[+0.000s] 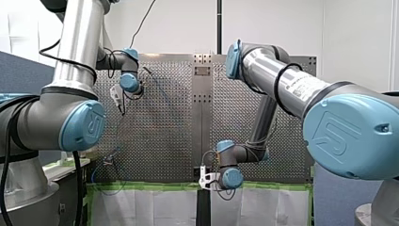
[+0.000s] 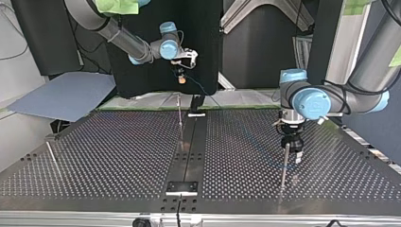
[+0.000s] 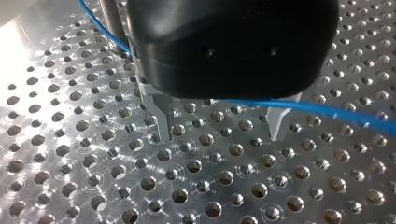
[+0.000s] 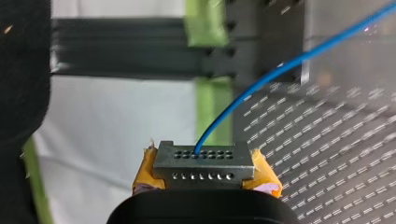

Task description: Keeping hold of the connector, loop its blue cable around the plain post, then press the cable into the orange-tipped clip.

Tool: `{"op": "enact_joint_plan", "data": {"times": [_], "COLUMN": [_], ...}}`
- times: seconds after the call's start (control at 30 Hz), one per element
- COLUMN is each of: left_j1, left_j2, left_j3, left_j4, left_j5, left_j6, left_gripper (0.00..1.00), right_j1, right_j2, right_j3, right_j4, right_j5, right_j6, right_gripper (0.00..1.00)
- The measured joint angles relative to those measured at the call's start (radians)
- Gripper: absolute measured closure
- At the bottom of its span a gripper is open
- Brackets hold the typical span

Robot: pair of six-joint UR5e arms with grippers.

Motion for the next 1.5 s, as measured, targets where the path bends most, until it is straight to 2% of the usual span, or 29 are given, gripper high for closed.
{"op": "enact_joint_plan", "data": {"times": [0.27,0.37,0.57,0.77,0.93,1.1,1.27,1.5], "left_j1": [0.000,0.000,0.000,0.000,0.001,0.000,0.000,0.000], "left_j2": [0.000,0.000,0.000,0.000,0.000,-0.001,-0.001,-0.001], "left_j3": [0.000,0.000,0.000,0.000,0.000,0.000,0.000,0.000], "left_j4": [0.000,0.001,0.001,0.002,0.003,0.003,0.003,0.002], "left_j5": [0.001,0.001,0.001,-0.001,-0.001,-0.002,-0.001,0.001], "left_j6": [0.000,0.000,0.000,0.000,0.000,0.000,0.000,0.000], "left_gripper": [0.00,0.00,0.00,0.00,0.00,0.00,0.00,0.00], "right_j1": [-0.029,-0.033,-0.035,-0.035,-0.029,-0.025,-0.024,-0.035], "right_j2": [0.081,0.110,0.170,0.192,0.166,0.115,0.061,-0.009], "right_j3": [0.001,0.001,0.019,0.046,0.074,0.124,0.156,0.210], "right_j4": [-0.019,-0.019,-0.036,-0.079,-0.118,-0.168,-0.192,-0.242], "right_j5": [0.044,0.067,0.093,0.098,0.102,0.107,0.118,0.136], "right_j6": [0.002,-0.011,-0.038,-0.044,-0.053,-0.059,-0.061,-0.060], "right_gripper": [1.00,1.00,1.00,1.00,1.00,1.00,1.00,1.00]}}
